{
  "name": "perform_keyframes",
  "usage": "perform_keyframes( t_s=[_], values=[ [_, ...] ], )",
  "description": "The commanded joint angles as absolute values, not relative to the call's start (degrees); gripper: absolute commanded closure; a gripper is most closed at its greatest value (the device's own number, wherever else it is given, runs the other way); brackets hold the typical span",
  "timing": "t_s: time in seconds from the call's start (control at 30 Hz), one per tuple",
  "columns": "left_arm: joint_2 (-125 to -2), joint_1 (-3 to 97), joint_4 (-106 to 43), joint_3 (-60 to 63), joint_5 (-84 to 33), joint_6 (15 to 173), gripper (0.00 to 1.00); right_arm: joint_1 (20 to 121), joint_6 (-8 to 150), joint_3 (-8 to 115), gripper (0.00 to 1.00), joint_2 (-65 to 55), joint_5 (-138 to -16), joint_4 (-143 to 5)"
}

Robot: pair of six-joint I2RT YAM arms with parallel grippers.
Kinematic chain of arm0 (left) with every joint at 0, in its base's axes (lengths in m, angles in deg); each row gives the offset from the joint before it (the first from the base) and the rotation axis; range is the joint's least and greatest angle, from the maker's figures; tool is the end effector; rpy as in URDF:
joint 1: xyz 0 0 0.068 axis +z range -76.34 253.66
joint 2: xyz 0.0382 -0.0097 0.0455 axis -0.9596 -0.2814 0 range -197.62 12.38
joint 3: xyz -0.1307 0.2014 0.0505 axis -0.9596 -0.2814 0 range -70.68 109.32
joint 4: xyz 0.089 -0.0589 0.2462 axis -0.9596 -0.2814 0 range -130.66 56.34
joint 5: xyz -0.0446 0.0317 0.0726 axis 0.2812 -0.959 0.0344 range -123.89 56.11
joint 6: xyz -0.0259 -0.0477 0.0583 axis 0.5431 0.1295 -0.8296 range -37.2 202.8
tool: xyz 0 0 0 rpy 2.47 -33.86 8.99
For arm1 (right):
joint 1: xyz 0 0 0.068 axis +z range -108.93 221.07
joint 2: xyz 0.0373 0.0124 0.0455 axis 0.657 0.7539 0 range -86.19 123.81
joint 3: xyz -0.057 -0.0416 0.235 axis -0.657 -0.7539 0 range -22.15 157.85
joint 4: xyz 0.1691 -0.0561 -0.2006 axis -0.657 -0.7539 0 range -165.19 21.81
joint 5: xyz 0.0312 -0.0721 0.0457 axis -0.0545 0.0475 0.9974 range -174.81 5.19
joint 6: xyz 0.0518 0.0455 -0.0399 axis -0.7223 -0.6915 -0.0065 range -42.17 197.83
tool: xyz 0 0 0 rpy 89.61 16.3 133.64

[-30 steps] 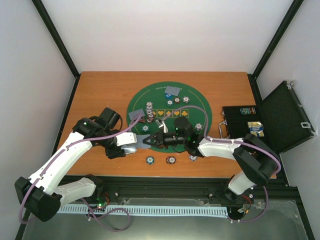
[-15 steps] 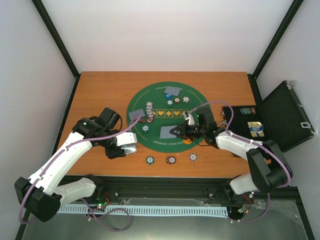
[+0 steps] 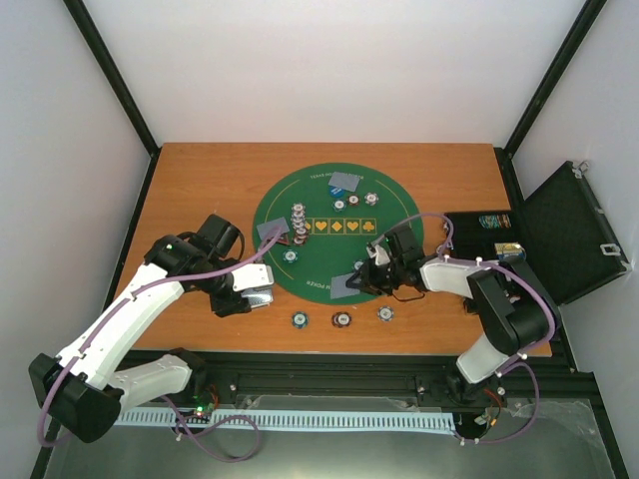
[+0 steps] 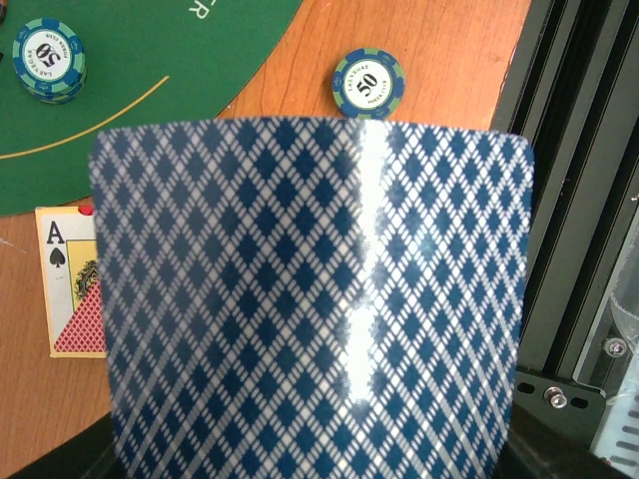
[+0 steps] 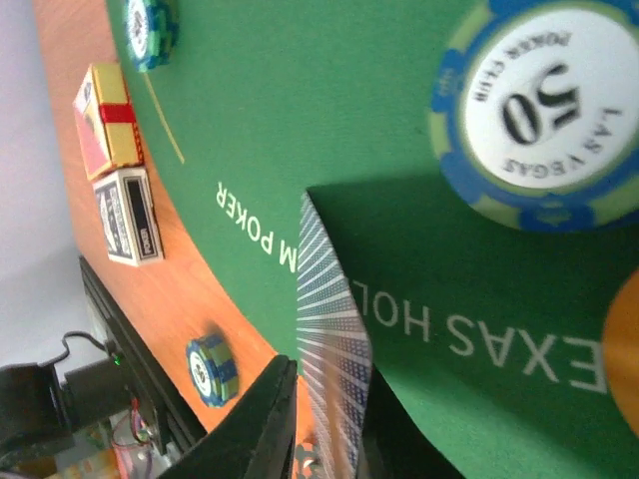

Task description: Distribute texas hold em gaming equipment

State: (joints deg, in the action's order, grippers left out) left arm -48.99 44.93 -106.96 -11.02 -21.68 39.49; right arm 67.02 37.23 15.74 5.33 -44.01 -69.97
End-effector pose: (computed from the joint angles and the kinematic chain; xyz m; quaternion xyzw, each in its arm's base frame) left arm 0.1665 -0.1077 0.2364 0.5909 0.7892 -0.0881 0.1421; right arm 0.2462 0.1696 0.0776 0.0113 0.9008 0.4311 0.0504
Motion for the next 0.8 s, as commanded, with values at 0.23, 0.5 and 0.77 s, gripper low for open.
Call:
perform_keyframes(
  t_s=[0.23,0.5,0.77],
  values=[
    [-48.00,44.77,-107.10,-8.63,-20.72,38.76,0.77,66.73,45.13,20.98,0.44,-0.80,-54.90,-85.65],
    [-48.05,44.77,-107.05,-8.44,-20.59,38.65,0.77,66.62,45.04,24.41,0.37,-9.67,-57.31,-91.87],
    [-48.51,44.76,-106.06,-8.66,-20.64,39.00,0.77,76.02,30.38,22.56,0.23,-13.13,-45.47,-72.58]
  ],
)
